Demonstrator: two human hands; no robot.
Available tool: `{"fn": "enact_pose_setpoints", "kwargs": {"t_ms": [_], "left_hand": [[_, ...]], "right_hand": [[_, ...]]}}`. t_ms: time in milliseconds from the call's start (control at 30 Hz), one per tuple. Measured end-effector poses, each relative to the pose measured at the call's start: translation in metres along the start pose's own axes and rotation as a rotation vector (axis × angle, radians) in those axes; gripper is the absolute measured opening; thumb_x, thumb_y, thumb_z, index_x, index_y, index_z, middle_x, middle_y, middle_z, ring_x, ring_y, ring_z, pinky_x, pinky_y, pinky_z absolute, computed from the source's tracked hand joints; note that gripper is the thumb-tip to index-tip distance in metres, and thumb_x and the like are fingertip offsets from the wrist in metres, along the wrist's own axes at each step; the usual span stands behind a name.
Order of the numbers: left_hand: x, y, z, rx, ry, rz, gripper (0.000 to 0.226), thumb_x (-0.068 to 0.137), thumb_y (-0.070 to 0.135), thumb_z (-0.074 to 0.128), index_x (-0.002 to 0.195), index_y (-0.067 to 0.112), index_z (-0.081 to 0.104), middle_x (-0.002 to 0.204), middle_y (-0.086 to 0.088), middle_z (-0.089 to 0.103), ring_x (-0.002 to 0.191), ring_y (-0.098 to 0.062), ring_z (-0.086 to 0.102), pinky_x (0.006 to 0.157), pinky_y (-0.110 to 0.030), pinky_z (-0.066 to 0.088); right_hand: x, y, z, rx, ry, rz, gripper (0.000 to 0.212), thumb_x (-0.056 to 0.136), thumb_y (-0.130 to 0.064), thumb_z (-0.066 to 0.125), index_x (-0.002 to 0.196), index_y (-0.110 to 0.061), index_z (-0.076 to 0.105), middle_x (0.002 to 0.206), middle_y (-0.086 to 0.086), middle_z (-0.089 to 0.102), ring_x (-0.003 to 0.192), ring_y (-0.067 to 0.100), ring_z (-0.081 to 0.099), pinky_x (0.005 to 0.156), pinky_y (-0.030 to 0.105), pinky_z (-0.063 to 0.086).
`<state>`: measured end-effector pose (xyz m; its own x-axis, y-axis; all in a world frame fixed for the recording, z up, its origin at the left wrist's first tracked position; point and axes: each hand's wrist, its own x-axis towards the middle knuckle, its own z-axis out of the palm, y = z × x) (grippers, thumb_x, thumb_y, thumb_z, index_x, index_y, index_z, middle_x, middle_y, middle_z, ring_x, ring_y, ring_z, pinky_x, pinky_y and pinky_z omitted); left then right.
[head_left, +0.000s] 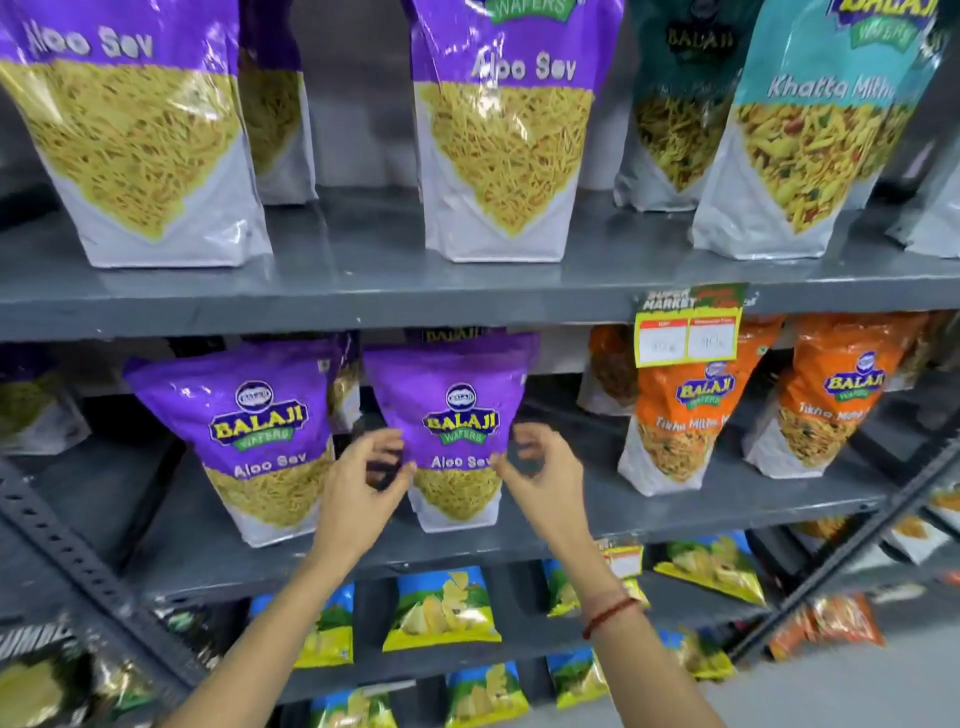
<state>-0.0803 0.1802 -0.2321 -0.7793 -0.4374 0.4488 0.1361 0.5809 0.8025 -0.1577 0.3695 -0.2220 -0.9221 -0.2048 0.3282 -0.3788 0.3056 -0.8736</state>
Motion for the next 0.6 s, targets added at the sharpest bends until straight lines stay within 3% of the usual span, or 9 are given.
{"fn": "enact_pose_setpoints", "kwargs": {"t_ms": [100,167,267,333,400,500,600], "left_hand": [[-0.010,-0.057,0.020,0.118,-0.192,-0.221,0.068,0.065,0.013,0.081,0.125,0.006,0.050,0.120,-0.010,0.059,0.092,-0.022,0.060,0.083,-0.035,0.052],[-0.012,-0.077,0.032,0.165,-0.323,-0.303,0.090,0.058,0.019,0.086,0.134,0.004,0.041,0.135,-0.012,0.049,0.106,-0.025,0.057,0.090,-0.033,0.045],[-0.008,-0.092,0.046,0.109,-0.453,-0.345,0.107,0.045,0.037,0.084,0.137,0.016,0.032,0.128,-0.004,0.052,0.118,-0.024,0.053,0.095,-0.037,0.045],[-0.004,-0.101,0.053,0.045,-0.475,-0.403,0.108,0.047,0.032,0.085,0.138,0.024,0.027,0.124,-0.001,0.055,0.119,-0.022,0.054,0.098,-0.043,0.047],[0.001,-0.107,0.056,0.043,-0.476,-0.420,0.103,0.054,0.021,0.086,0.139,0.021,0.028,0.120,0.000,0.057,0.115,-0.020,0.057,0.098,-0.041,0.048],[0.006,-0.111,0.058,0.049,-0.462,-0.439,0.097,0.046,0.034,0.084,0.131,0.025,0.038,0.119,0.000,0.063,0.112,-0.020,0.061,0.096,-0.043,0.050],[0.008,-0.110,0.059,0.070,-0.432,-0.422,0.081,0.053,0.018,0.084,0.124,0.017,0.045,0.114,-0.005,0.066,0.108,-0.023,0.063,0.093,-0.045,0.051]], "right_hand": [[0.003,0.057,0.015,-0.157,-0.233,0.254,0.079,0.066,-0.021,0.082,0.133,-0.009,0.042,0.124,0.014,0.055,0.109,0.025,0.056,0.090,0.033,0.045],[0.007,0.076,0.021,-0.219,-0.352,0.286,0.096,0.066,-0.021,0.083,0.142,-0.008,0.026,0.139,0.017,0.045,0.128,0.033,0.043,0.104,0.040,0.039],[0.017,0.089,0.029,-0.197,-0.443,0.332,0.117,0.058,-0.029,0.087,0.146,-0.012,0.012,0.150,0.013,0.032,0.138,0.031,0.031,0.110,0.042,0.033],[0.027,0.104,0.036,-0.146,-0.470,0.340,0.132,0.042,-0.041,0.090,0.147,-0.020,0.013,0.148,0.009,0.038,0.135,0.027,0.038,0.109,0.044,0.037],[0.032,0.112,0.040,-0.093,-0.498,0.344,0.130,0.041,-0.036,0.092,0.145,-0.024,0.015,0.142,0.005,0.045,0.128,0.024,0.046,0.105,0.044,0.043],[0.032,0.105,0.041,-0.057,-0.528,0.325,0.101,0.060,-0.010,0.086,0.141,-0.021,0.025,0.135,0.006,0.052,0.120,0.020,0.051,0.097,0.032,0.044],[0.034,0.104,0.045,-0.049,-0.537,0.331,0.091,0.062,-0.012,0.084,0.136,-0.018,0.031,0.132,0.007,0.055,0.120,0.022,0.052,0.097,0.033,0.045]]}}
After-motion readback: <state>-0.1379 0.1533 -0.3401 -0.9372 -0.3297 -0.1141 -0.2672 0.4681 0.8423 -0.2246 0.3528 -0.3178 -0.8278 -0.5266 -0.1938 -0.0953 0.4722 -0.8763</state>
